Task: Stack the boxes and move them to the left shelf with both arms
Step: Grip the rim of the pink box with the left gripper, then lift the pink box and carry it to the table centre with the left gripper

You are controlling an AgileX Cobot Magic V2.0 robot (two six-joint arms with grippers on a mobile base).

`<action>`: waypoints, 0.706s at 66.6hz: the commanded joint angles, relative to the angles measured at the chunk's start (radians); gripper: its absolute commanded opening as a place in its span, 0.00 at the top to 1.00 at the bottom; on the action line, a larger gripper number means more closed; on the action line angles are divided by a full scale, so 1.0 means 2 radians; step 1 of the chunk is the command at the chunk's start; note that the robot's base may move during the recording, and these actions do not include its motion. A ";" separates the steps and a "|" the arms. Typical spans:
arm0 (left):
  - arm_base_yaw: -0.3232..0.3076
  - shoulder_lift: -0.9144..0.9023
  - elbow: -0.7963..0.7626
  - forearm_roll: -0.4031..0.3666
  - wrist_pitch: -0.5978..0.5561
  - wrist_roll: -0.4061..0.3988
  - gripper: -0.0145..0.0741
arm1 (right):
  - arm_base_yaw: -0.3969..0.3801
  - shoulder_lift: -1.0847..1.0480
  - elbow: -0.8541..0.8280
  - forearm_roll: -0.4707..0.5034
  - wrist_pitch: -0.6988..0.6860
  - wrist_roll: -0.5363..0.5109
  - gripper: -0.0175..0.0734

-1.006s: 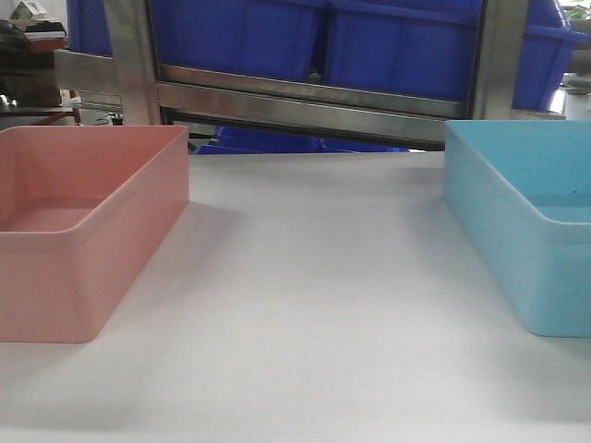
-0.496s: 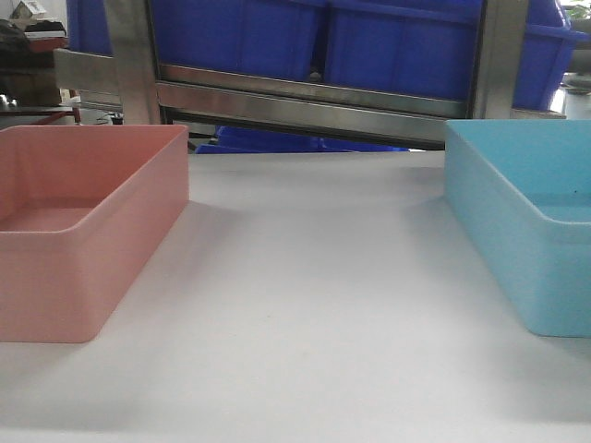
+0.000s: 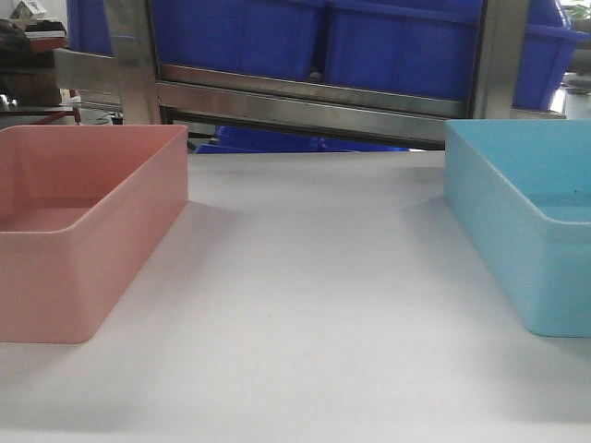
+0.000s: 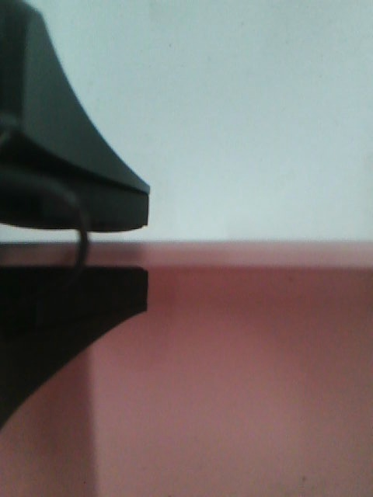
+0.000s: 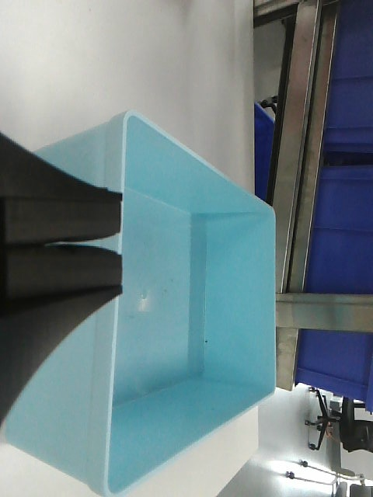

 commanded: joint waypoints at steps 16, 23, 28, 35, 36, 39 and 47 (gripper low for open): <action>-0.002 -0.038 -0.015 -0.008 -0.004 -0.031 0.84 | -0.001 -0.011 -0.009 -0.007 -0.044 -0.007 0.75; -0.008 -0.060 -0.015 -0.009 -0.003 -0.063 0.84 | -0.001 -0.011 -0.009 -0.007 -0.044 -0.007 0.75; -0.014 -0.082 -0.015 -0.009 0.001 -0.096 0.84 | -0.001 -0.011 -0.009 -0.007 -0.046 -0.007 0.75; -0.027 -0.119 -0.015 -0.009 0.017 -0.137 0.84 | -0.001 -0.011 -0.009 -0.007 -0.049 -0.007 0.75; -0.029 -0.124 -0.015 -0.009 0.019 -0.143 0.84 | -0.001 -0.011 -0.009 -0.007 -0.049 -0.007 0.75; -0.036 -0.138 -0.015 -0.008 0.028 -0.160 0.84 | -0.001 -0.011 -0.009 -0.007 -0.049 -0.007 0.75; -0.057 -0.176 -0.015 -0.008 0.047 -0.220 0.84 | -0.001 -0.011 -0.009 -0.007 -0.049 -0.007 0.75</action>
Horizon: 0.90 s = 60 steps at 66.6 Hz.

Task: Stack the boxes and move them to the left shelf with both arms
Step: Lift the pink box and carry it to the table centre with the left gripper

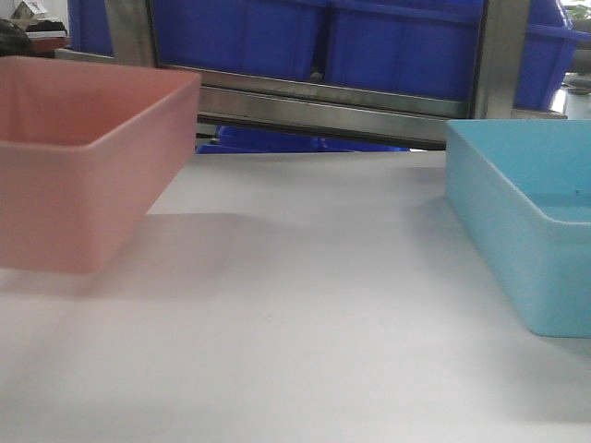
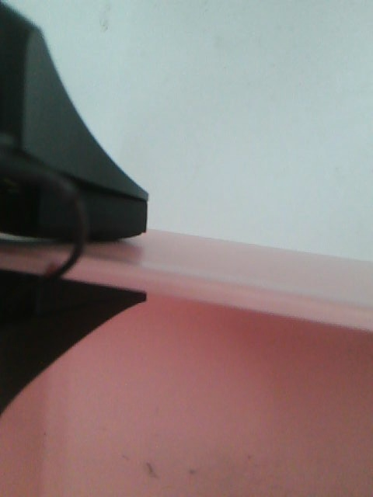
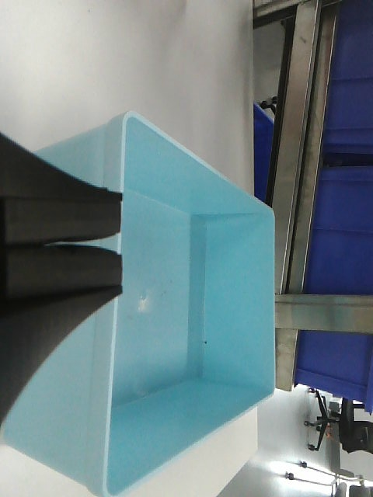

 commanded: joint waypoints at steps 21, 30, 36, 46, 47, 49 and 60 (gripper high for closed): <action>-0.115 -0.082 0.001 -0.030 -0.007 -0.187 0.84 | -0.001 -0.011 -0.009 -0.007 -0.048 -0.007 0.75; -0.167 -0.081 0.038 -0.028 -0.055 -0.222 0.84 | -0.001 -0.011 -0.009 -0.007 -0.048 -0.007 0.75; -0.199 -0.080 0.067 -0.019 -0.093 -0.252 0.84 | -0.001 -0.011 -0.009 -0.007 -0.048 -0.007 0.75; -0.243 -0.065 0.093 0.000 -0.125 -0.269 0.84 | -0.001 -0.011 -0.009 -0.007 -0.048 -0.007 0.75; -0.246 -0.062 0.093 0.001 -0.125 -0.269 0.84 | -0.001 -0.011 -0.009 -0.007 -0.048 -0.007 0.75; -0.253 -0.056 0.093 0.005 -0.125 -0.269 0.84 | -0.001 -0.011 -0.009 -0.007 -0.048 -0.007 0.75; -0.280 -0.021 0.093 0.006 -0.145 -0.281 0.84 | -0.001 -0.011 -0.009 -0.007 -0.048 -0.007 0.75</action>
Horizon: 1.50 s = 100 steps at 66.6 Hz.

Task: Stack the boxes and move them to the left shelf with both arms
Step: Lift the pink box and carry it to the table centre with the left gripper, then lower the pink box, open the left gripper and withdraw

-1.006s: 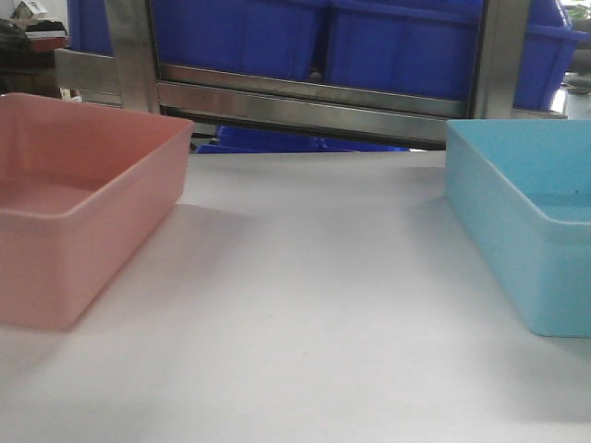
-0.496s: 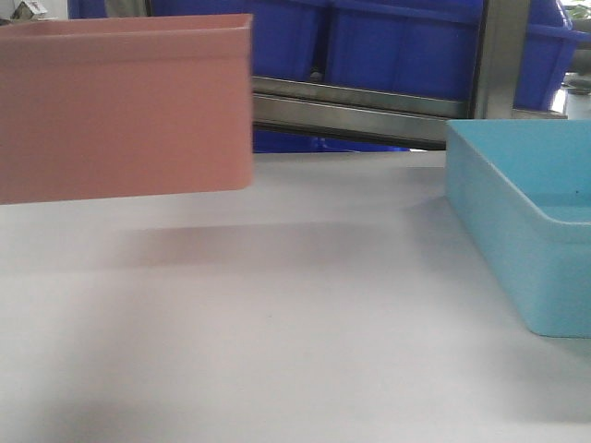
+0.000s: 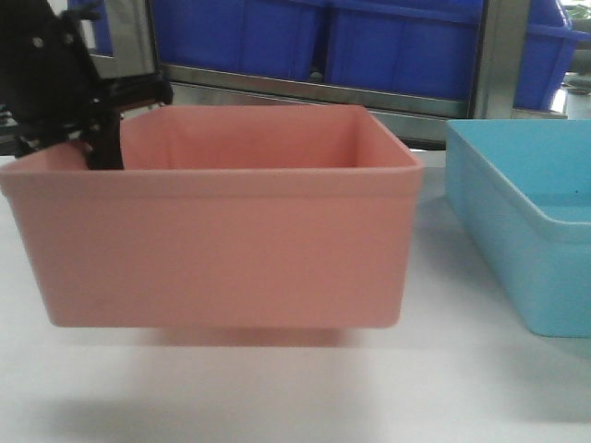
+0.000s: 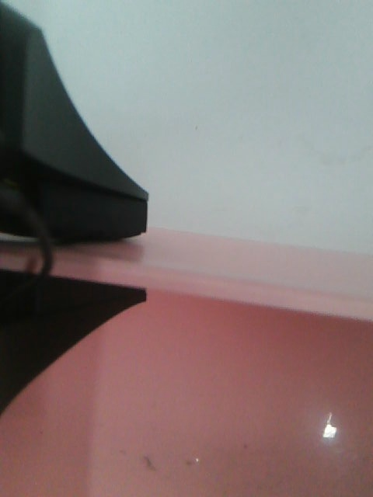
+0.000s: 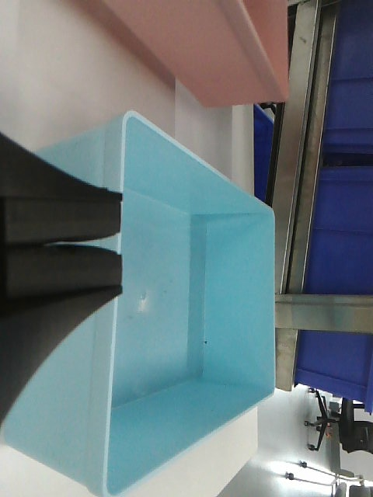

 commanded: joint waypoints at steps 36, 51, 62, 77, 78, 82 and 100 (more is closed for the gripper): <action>-0.028 0.063 -0.015 -0.022 -0.078 -0.038 0.84 | -0.001 -0.011 -0.009 -0.007 -0.048 -0.007 0.75; -0.028 0.062 -0.020 -0.028 -0.075 -0.032 0.69 | -0.001 -0.011 -0.009 -0.007 -0.048 -0.007 0.75; -0.028 0.058 -0.033 -0.030 -0.050 -0.008 0.36 | -0.001 -0.011 -0.009 -0.007 -0.048 -0.007 0.75; -0.028 0.030 -0.064 -0.010 -0.008 0.006 0.26 | -0.001 -0.011 -0.009 -0.007 -0.048 -0.007 0.75; -0.028 0.024 -0.066 -0.008 -0.006 0.008 0.26 | -0.001 -0.011 -0.009 -0.007 -0.048 -0.007 0.75; -0.028 0.004 -0.072 -0.004 0.000 0.028 0.26 | -0.001 -0.011 -0.009 -0.007 -0.048 -0.007 0.75; -0.028 -0.120 -0.054 0.032 0.008 0.101 0.35 | -0.001 -0.011 -0.009 -0.007 -0.048 -0.007 0.75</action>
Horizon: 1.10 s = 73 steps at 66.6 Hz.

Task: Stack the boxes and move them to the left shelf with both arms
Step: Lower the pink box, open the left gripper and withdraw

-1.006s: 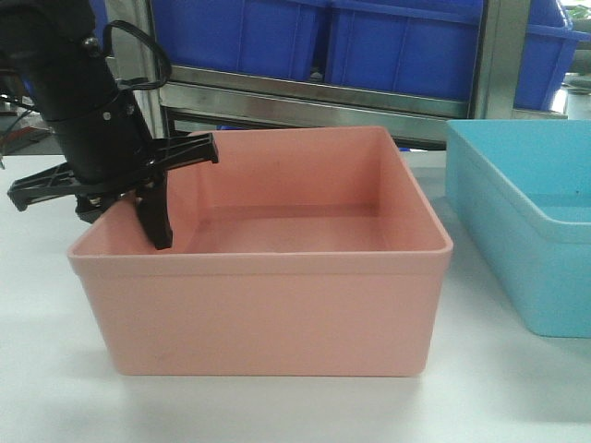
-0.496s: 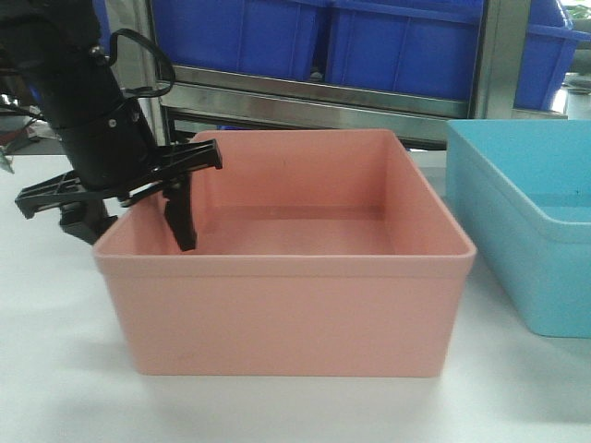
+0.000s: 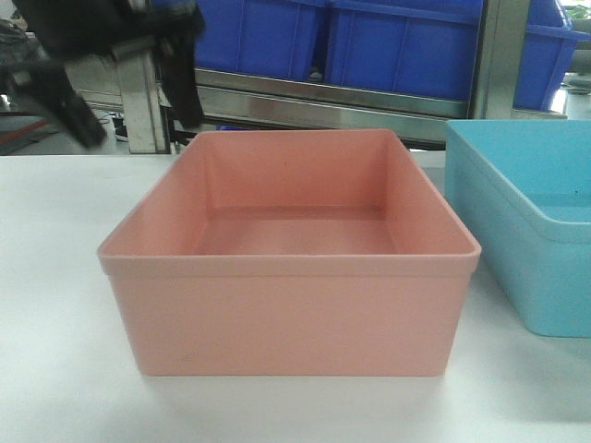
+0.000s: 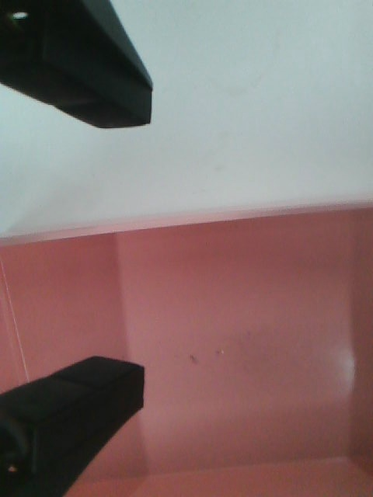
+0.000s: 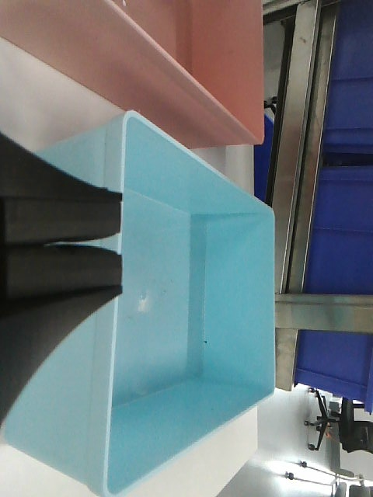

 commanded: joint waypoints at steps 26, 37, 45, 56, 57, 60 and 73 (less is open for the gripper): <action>0.000 -0.277 0.198 0.097 -0.095 0.029 0.80 | -0.001 -0.011 -0.009 -0.007 -0.029 -0.007 0.75; 0.000 -0.364 0.304 0.119 -0.166 0.029 0.85 | -0.001 -0.011 -0.009 -0.007 -0.031 -0.006 0.75; 0.000 -0.430 0.376 0.121 -0.221 0.029 0.85 | -0.001 -0.011 -0.009 -0.007 -0.041 -0.006 0.75; 0.000 -0.516 0.462 0.121 -0.289 0.029 0.85 | -0.001 -0.011 -0.016 -0.007 -0.057 -0.006 0.75; 0.000 -0.522 0.468 0.121 -0.294 0.029 0.85 | -0.001 -0.011 -0.018 -0.007 -0.057 -0.006 0.75; 0.000 -0.542 0.488 0.121 -0.307 0.029 0.85 | -0.001 -0.010 -0.029 -0.008 -0.050 -0.006 0.75; 0.000 -0.587 0.522 0.121 -0.319 0.029 0.85 | -0.001 0.039 -0.128 -0.032 0.033 -0.007 0.75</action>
